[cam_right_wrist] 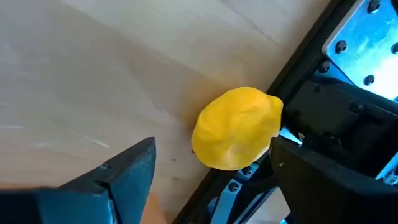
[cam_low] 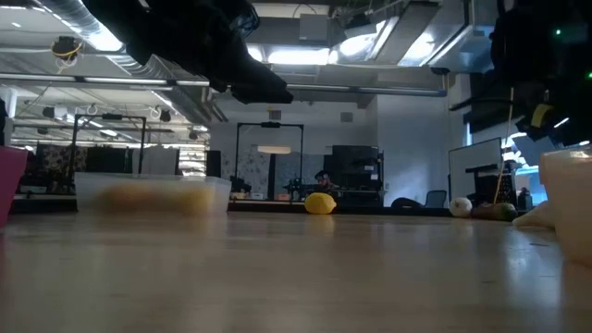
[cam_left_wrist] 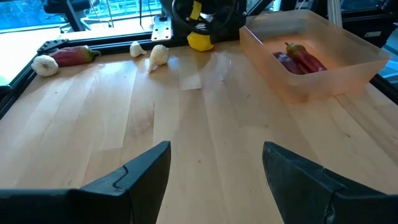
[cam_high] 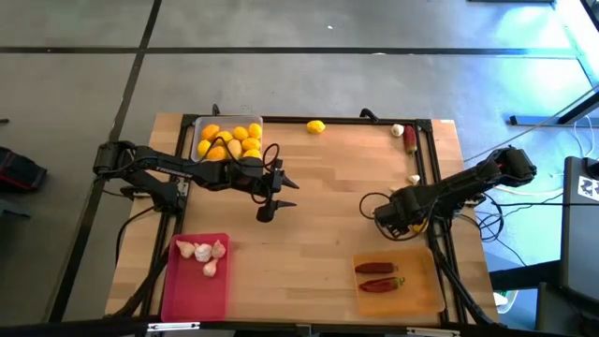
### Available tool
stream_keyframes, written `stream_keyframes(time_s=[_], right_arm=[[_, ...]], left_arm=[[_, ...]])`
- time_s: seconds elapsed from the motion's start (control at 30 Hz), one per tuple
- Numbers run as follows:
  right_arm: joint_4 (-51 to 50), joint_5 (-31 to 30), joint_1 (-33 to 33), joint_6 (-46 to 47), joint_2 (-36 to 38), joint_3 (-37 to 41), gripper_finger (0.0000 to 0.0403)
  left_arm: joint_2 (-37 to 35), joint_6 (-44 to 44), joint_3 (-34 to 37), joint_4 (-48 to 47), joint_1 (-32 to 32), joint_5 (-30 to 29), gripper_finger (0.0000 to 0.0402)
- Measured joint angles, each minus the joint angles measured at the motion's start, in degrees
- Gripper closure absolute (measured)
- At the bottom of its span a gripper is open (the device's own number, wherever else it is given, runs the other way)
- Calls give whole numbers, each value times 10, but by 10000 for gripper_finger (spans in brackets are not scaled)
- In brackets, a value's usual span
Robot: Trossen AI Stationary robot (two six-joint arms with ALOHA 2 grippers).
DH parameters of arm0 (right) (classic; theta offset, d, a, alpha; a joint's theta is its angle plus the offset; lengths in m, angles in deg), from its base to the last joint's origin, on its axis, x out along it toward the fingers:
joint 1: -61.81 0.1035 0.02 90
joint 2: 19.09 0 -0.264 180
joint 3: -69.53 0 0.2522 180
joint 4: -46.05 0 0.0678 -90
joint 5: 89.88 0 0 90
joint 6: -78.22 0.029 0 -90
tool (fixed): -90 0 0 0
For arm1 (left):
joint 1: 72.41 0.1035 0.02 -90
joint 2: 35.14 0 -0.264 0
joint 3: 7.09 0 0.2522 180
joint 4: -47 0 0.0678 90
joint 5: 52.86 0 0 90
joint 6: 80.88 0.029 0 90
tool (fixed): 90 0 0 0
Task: Sort produce into baskets
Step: Put the yellow lemon into the left white bin
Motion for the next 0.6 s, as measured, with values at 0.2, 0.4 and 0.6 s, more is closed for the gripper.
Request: stream_keyframes(time_s=[0.2,0.4,0.6], right_arm=[[7,15,0,7,-7,3,110],[8,38,2,-21,-58,3,125],[14,50,2,-42,-105,4,135]], left_arm=[[0,1,0,0,0,0,150],[0,2,0,-2,0,0,150],[0,4,0,-2,0,0,150]])
